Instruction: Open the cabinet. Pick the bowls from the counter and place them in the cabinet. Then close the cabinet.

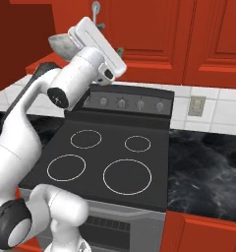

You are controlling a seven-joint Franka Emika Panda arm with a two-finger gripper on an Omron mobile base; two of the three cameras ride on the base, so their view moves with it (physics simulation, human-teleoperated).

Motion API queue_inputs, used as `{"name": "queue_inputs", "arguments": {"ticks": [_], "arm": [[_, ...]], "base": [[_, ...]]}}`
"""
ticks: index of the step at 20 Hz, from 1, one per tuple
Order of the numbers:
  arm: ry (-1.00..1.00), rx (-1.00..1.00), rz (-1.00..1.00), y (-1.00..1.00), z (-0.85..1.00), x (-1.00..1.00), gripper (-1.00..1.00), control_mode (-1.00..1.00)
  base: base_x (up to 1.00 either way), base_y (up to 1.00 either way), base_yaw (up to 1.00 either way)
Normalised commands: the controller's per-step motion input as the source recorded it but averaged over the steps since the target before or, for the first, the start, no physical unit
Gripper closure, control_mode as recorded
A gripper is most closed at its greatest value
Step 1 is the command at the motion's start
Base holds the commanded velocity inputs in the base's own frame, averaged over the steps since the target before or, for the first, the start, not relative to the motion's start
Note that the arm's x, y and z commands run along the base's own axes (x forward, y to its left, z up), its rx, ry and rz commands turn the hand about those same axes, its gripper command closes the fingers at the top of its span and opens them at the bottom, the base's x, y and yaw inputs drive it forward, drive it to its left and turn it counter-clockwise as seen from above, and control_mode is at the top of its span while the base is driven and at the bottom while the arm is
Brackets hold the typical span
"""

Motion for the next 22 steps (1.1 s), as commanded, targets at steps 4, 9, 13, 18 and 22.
{"name": "queue_inputs", "arguments": {"ticks": [4, 9, 13, 18, 22], "arm": [[0.51, 0.00, 0.00, 0.18, 0.00, -0.97, -1.00, -1.00], [0.41, 0.00, 0.00, 0.06, 0.23, -0.89, -1.00, -1.00], [0.34, 0.00, 0.00, 0.31, 0.18, -0.63, -1.00, -1.00], [0.32, 0.00, 0.00, 0.34, 0.01, -0.74, -1.00, -1.00], [0.19, 0.00, 0.01, 0.48, -0.12, -0.73, -1.00, -1.00]], "base": [[0.00, 0.00, 0.00], [0.00, 0.00, 0.00], [0.00, 0.00, 0.00], [0.00, 0.00, 0.00], [0.00, 0.00, 0.00]]}}
